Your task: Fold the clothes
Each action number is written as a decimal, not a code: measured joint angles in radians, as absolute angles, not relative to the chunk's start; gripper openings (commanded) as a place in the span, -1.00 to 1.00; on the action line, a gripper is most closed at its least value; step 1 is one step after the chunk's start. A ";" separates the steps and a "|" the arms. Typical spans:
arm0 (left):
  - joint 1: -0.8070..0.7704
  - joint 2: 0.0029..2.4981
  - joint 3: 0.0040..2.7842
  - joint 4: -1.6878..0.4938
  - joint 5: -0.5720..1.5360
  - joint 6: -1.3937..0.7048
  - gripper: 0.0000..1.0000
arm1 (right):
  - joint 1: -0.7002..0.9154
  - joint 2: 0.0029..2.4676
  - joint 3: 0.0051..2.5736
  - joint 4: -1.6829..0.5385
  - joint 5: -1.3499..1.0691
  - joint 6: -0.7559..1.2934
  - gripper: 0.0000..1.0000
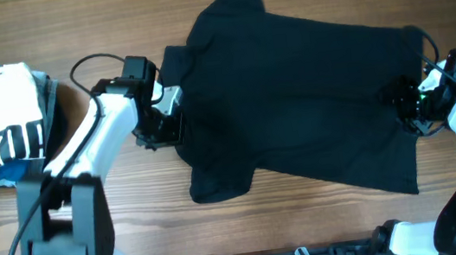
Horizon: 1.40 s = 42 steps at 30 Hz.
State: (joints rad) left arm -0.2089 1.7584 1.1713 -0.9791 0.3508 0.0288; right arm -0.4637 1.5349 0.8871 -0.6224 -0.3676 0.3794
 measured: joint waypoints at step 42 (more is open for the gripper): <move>-0.088 1.586 0.817 -0.841 0.354 -0.201 -0.77 | -0.463 1.533 0.871 -0.770 -0.306 0.335 0.63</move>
State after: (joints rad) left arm -0.0883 1.5864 0.8169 -0.8413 0.3542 -0.2008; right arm -0.4625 1.5330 0.8715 -0.7704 -0.3061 0.3347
